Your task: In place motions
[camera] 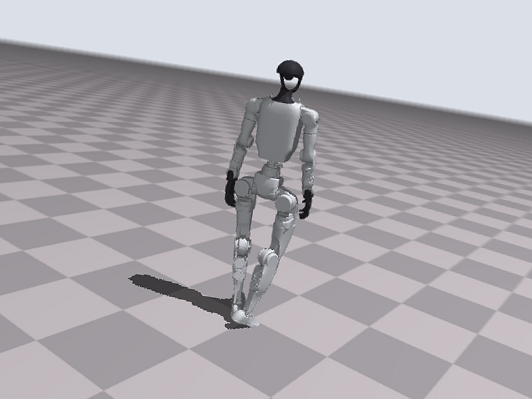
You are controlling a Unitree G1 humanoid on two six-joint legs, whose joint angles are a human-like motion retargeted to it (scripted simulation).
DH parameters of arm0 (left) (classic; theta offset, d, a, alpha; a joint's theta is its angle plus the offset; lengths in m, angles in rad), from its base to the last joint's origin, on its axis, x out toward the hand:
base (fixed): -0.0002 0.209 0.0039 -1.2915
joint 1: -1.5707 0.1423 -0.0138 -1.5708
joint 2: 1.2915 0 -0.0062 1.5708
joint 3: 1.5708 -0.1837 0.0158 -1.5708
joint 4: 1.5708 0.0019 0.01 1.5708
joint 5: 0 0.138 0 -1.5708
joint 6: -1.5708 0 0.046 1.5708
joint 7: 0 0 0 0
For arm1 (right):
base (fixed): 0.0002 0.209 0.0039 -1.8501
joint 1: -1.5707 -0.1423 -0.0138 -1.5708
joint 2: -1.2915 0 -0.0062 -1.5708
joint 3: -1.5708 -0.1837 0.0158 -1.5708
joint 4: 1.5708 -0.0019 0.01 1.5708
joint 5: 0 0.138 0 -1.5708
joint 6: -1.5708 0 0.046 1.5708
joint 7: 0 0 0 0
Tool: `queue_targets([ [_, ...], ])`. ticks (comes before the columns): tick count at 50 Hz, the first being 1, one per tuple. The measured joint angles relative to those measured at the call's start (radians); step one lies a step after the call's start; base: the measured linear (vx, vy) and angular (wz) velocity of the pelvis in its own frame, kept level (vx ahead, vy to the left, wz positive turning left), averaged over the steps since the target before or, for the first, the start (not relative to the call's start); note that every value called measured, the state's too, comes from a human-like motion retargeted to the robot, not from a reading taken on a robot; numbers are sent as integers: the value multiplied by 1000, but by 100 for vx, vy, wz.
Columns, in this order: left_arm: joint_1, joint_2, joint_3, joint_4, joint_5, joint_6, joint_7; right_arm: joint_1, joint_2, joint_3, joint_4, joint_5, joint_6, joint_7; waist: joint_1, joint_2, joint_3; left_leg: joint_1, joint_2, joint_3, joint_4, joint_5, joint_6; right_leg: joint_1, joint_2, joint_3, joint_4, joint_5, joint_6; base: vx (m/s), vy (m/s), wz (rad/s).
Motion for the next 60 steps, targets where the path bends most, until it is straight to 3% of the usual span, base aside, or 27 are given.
queue_targets([
  [2, -101, -4, -15, -10, -15, 11, 4, 22, -23, -43, 63, -18, -5, 10, -6, 13, 38, -21, 22, -16, 14, -13, 6, -58, -24, -29, 133, 188, 30, -26, 20, 6],
  [5, -213, -7, -41, -94, -60, -3, 36, 60, -64, -93, 136, -28, -3, -8, -18, 41, 111, -13, 56, -12, 33, -42, 17, -238, -61, 14, 439, 413, -28, -14, 20, -24],
  [7, -271, 6, -38, -160, -85, -6, 16, 93, -92, -131, 177, -42, 20, -23, -49, 69, 128, -22, 76, -6, 40, -50, 30, -394, -46, 98, 641, 367, -55, -14, 29, -30],
  [10, -351, -9, 80, -237, -75, 0, 41, 118, -131, -178, 245, -21, 44, -26, -168, 101, 146, -34, 83, -7, 41, -55, 66, -608, -112, 89, 922, 295, -113, -15, 36, 11],
  [12, -388, -22, 101, -291, -126, -20, 69, 160, -158, -221, 266, 29, 39, -38, -219, 120, 154, -29, 87, 9, 31, -46, 94, -729, -109, 83, 1046, 244, -143, -1, 27, 41],
  [18, -458, -20, 70, -448, -219, -66, 90, 279, -196, -353, 308, 114, 56, -66, -296, 133, 175, 2, 106, 59, 10, -20, 115, -931, -51, 38, 1157, 147, -180, 2, 3, 40],
  [22, -457, -20, 38, -485, -211, -69, 84, 311, -191, -386, 348, 155, 72, -76, -269, 122, 166, 12, 107, 74, 18, -17, 92, -870, -34, 21, 1075, 126, -181, 7, -8, -12],
  [28, -402, -40, 42, -461, -227, -69, 62, 273, -149, -373, 285, 173, 79, -44, -236, 105, 153, 26, 99, 118, 4, -19, 56, -607, -22, 35, 852, 170, -91, 1, -5, -20],
  [35, -230, -85, 31, -323, -221, -52, 23, 154, -99, -248, 210, 148, 69, -18, -150, 89, 106, 27, 78, 157, -1, -22, 9, -243, 58, 151, 412, 246, 13, 5, -7, -29],
  [38, -136, -95, 16, -242, -169, -33, 23, 87, -80, -169, 195, 136, 64, -8, -110, 58, 75, 20, 38, 164, 2, -18, 0, -95, 67, 214, 157, 189, 46, 6, -10, -17],
  [40, -74, -89, 22, -173, -127, -23, 29, 32, -63, -109, 185, 127, 66, 2, -77, 32, 65, 26, 12, 179, 4, -15, -8, -15, 63, 233, 23, 39, 38, 6, -11, -47],
  [43, 31, -66, 37, -72, -73, -1, 9, -47, -24, -21, 159, 127, 72, 18, -18, 18, 38, 29, 9, 203, 12, -11, -28, 34, 48, 159, -97, -104, -27, 8, -16, -68],
  [47, 184, -41, 86, 6, -4, 30, 3, -130, 32, 48, 59, 146, 66, 55, 56, 10, 28, 3, 42, 228, 84, 52, -72, 22, 50, 178, -133, -101, -55, 4, -17, -59],
  [49, 241, -36, 125, 25, -10, 25, 21, -192, 59, 69, -9, 160, 62, 48, 59, -9, 67, -41, 81, 245, 207, 154, -108, 22, 34, 191, -133, -105, -65, -28, -20, -9],
  [52, 285, -22, 163, 37, -19, 14, 16, -295, 86, 74, -111, 176, 54, 13, 36, -44, 133, -207, 200, 252, 575, 404, -155, 29, 2, 192, -149, -121, -75, -39, -22, 70],
  [55, 343, 11, 150, 29, 31, 6, 20, -358, 74, 49, -217, 209, 34, -32, 91, -30, 177, -439, 311, 158, 916, 596, -102, 38, 16, 186, -164, -124, -85, -11, -24, 41],
  [60, 397, 14, 127, 54, 106, 10, -5, -425, 69, -90, -297, 171, 24, -46, 270, -41, 255, -658, 447, 203, 1322, 386, -44, 45, 5, 183, -171, -114, -136, -16, -9, -45],
])
